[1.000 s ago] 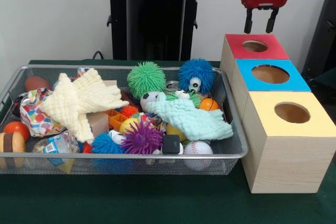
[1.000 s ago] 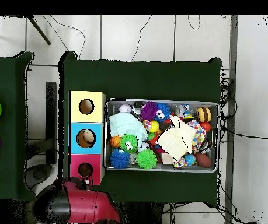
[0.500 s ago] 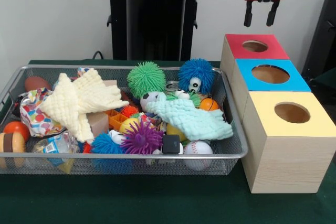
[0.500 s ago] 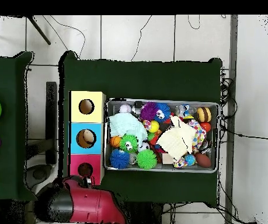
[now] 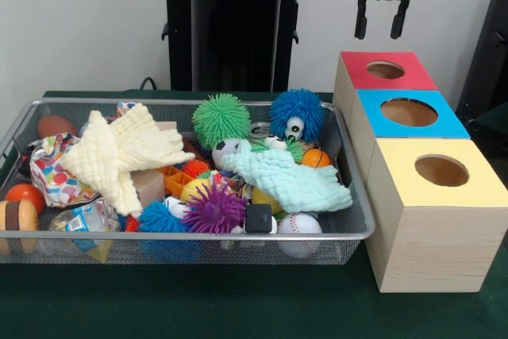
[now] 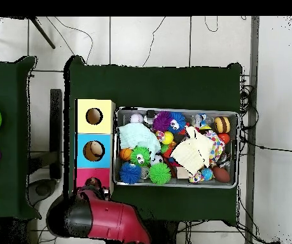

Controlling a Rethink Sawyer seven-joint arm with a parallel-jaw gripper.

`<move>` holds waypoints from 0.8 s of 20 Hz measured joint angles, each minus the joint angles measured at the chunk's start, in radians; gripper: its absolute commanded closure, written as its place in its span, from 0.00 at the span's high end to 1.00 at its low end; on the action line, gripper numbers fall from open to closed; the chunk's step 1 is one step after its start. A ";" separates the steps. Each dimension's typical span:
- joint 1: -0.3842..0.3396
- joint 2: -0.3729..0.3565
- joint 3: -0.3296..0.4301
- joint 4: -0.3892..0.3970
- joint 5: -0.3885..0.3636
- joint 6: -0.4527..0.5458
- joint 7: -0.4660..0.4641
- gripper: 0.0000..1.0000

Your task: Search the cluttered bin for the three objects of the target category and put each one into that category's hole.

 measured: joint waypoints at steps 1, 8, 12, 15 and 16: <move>-0.008 0.000 0.000 -0.006 -0.002 0.000 0.000 1.00; -0.019 0.000 0.000 -0.018 -0.003 0.000 0.000 1.00; -0.019 0.000 0.000 -0.022 -0.003 0.000 0.000 1.00; -0.019 0.000 0.000 -0.024 -0.003 0.000 0.000 1.00; -0.019 0.000 0.000 -0.024 -0.003 0.000 0.000 1.00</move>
